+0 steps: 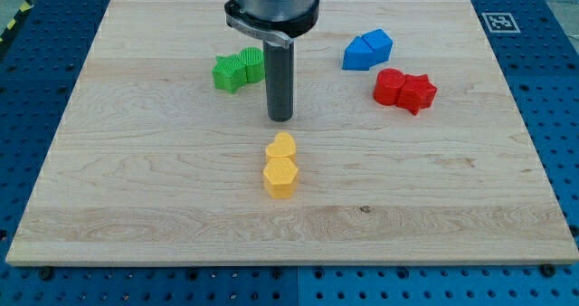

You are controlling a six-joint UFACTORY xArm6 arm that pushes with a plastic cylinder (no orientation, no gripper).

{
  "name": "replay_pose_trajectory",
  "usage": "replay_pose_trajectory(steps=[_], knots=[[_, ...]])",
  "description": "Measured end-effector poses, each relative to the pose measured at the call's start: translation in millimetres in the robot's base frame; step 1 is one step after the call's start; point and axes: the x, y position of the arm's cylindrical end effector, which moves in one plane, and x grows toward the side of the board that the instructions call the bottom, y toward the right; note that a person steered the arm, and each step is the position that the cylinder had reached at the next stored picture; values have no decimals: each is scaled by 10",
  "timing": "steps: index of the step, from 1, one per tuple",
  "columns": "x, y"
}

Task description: Move the green circle to the top left

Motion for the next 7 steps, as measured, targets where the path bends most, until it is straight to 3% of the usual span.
replay_pose_trajectory(steps=[2, 5, 7], knots=[[-631, 59], [-1000, 93], [-881, 169]])
